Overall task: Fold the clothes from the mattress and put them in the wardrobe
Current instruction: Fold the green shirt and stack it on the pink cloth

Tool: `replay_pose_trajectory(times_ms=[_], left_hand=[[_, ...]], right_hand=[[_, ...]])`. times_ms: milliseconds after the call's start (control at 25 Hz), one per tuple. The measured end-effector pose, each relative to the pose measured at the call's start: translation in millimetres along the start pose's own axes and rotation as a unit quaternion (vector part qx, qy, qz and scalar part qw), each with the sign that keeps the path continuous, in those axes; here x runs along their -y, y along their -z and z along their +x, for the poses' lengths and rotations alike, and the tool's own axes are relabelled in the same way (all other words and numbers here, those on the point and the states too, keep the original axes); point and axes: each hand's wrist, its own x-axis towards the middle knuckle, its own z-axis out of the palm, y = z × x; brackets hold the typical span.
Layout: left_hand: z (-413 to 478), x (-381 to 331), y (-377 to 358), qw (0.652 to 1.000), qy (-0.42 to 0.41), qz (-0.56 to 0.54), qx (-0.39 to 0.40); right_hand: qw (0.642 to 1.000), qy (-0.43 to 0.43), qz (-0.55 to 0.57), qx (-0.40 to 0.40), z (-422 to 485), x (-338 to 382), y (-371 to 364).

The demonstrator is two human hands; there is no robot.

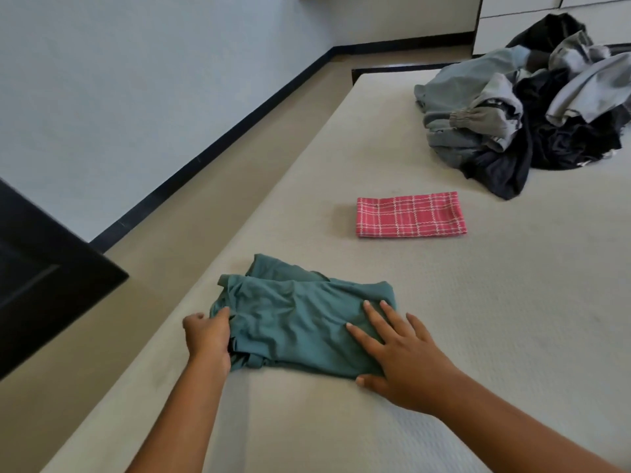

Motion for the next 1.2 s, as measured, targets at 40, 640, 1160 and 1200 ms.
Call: replay_pose_trajectory(times_ms=[40, 640, 1160, 1200], left_hand=[[-8, -3, -3, 0.990, -0.081, 0.094, -0.071], [39, -15, -41, 0.689, -0.432, 0.568, 0.129], [-60, -68, -115, 0.610, -0.456, 0.521, 0.386], [-75, -68, -125, 0.619, -0.444, 0.501, 0.412]], right_hand=[[0.999, -0.005, -0.011, -0.029, 0, 1, 1], [0.964, -0.158, 0.180, -0.112, 8, 15, 0], [0.685, -0.306, 0.654, -0.096, -31, -65, 45], [0.674, -0.318, 0.657, -0.117, -43, -81, 49]])
